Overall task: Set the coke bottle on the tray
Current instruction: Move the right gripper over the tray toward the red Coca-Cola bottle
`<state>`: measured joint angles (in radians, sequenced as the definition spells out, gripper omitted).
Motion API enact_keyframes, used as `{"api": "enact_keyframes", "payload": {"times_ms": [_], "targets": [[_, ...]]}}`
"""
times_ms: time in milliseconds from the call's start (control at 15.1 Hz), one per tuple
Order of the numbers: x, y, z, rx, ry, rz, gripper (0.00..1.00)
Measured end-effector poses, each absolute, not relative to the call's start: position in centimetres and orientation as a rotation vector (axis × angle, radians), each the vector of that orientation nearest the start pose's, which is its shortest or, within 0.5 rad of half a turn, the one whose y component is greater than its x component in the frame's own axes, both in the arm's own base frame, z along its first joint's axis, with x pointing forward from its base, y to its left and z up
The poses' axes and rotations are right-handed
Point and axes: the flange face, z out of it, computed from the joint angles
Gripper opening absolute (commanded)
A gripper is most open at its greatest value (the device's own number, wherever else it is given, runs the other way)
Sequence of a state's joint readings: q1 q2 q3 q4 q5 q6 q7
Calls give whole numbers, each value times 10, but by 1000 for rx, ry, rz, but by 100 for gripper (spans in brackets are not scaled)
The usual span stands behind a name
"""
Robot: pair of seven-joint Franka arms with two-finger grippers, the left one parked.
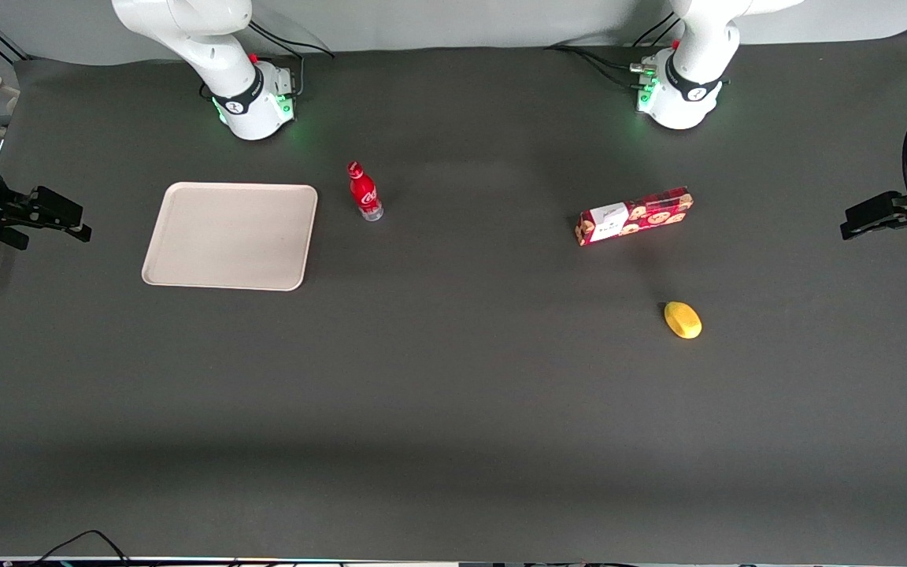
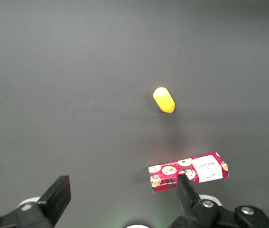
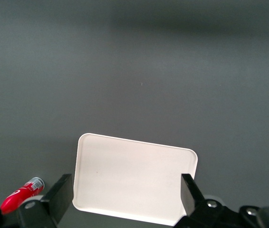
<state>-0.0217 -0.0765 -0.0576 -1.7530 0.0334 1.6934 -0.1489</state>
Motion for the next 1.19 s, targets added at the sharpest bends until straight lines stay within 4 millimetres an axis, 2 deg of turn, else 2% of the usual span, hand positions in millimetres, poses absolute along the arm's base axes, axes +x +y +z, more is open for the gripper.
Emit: {"api": "enact_keyframes", "payload": {"times_ms": [331, 463, 529, 661, 793, 992, 1058, 1190], "targets": [[537, -39, 589, -3104, -98, -25, 100], [537, -27, 580, -3100, -129, 9, 100], [537, -13, 572, -3090, -131, 37, 100], [535, 36, 551, -3047, -39, 104, 100], [525, 106, 534, -3049, 19, 151, 100], [491, 210, 507, -3083, 67, 168, 100], [477, 236, 495, -3093, 90, 165, 100], [451, 272, 467, -3116, 118, 177, 100]]}}
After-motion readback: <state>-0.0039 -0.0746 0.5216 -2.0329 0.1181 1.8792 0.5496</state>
